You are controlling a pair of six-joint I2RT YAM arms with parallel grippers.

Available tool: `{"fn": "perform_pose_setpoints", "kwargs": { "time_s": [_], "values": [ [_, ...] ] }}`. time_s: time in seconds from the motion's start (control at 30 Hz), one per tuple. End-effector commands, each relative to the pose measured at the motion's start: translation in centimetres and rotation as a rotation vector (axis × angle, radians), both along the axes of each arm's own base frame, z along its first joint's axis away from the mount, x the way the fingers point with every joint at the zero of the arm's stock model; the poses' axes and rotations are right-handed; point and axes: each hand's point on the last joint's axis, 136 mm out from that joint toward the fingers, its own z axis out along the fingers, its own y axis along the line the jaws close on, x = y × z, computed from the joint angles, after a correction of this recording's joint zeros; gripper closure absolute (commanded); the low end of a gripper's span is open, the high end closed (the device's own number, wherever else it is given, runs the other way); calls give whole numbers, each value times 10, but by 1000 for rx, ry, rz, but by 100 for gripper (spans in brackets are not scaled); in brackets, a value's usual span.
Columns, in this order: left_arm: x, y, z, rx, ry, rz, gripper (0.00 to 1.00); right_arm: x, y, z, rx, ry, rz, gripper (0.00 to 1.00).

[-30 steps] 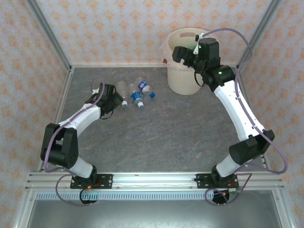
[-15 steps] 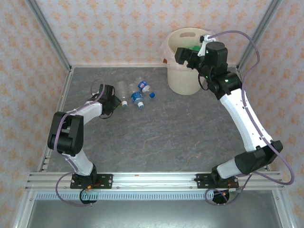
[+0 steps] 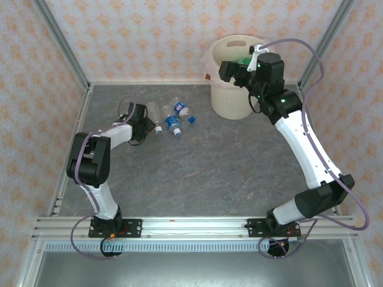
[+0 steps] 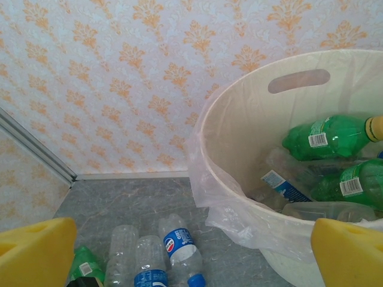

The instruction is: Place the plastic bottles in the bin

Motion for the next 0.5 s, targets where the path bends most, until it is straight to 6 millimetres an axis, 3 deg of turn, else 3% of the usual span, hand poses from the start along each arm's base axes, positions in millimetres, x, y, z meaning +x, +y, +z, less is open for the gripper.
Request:
{"fn": "perform_pose_setpoints", "kwargs": {
  "time_s": [0.0, 0.17, 0.47],
  "values": [
    [8, 7, -1, 11, -3, -1, 40, 4, 0, 8, -11, -31, 1, 0],
    [4, 12, -10, 5, 9, 12, 42, 5, -1, 9, -16, -32, -6, 0],
    [3, 16, -1, 29, -9, -2, 66, 5, -2, 8, -13, -29, -11, 0]
  ]
}}
